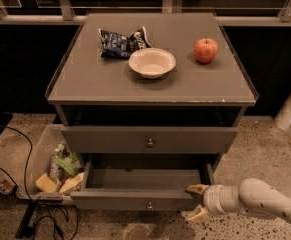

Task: Open middle drawer

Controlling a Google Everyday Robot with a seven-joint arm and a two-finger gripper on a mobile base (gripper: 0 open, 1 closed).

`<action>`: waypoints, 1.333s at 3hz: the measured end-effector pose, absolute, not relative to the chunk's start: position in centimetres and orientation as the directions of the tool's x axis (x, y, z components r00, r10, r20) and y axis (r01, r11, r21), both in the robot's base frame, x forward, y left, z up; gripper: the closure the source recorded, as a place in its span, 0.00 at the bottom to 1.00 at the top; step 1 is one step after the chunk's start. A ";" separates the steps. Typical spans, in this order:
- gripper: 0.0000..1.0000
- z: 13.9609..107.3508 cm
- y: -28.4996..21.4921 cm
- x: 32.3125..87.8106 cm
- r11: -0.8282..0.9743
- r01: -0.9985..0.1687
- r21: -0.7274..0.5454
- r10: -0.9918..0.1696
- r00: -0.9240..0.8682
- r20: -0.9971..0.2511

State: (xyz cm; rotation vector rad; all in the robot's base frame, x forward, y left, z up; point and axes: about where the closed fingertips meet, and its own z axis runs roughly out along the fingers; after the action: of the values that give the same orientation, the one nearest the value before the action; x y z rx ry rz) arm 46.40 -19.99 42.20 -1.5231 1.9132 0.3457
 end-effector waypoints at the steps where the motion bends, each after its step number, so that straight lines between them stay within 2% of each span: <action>1: 0.00 39.3 -20.1 46.9 0.298 -0.941 -0.162 -0.772 -0.138 -0.620; 2: 0.00 39.1 -20.0 46.8 0.297 -0.942 -0.157 -0.773 -0.140 -0.619; 3: 0.18 39.2 -20.0 46.8 0.297 -0.942 -0.157 -0.773 -0.140 -0.619; 4: 0.41 39.2 -20.0 46.8 0.297 -0.942 -0.157 -0.773 -0.140 -0.619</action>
Offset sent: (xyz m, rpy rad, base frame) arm 0.0132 -0.0065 -0.0735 -0.0430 0.0877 -0.0426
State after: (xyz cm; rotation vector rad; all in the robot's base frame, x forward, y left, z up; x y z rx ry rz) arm 46.84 -20.02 39.15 -1.5236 1.9610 0.3590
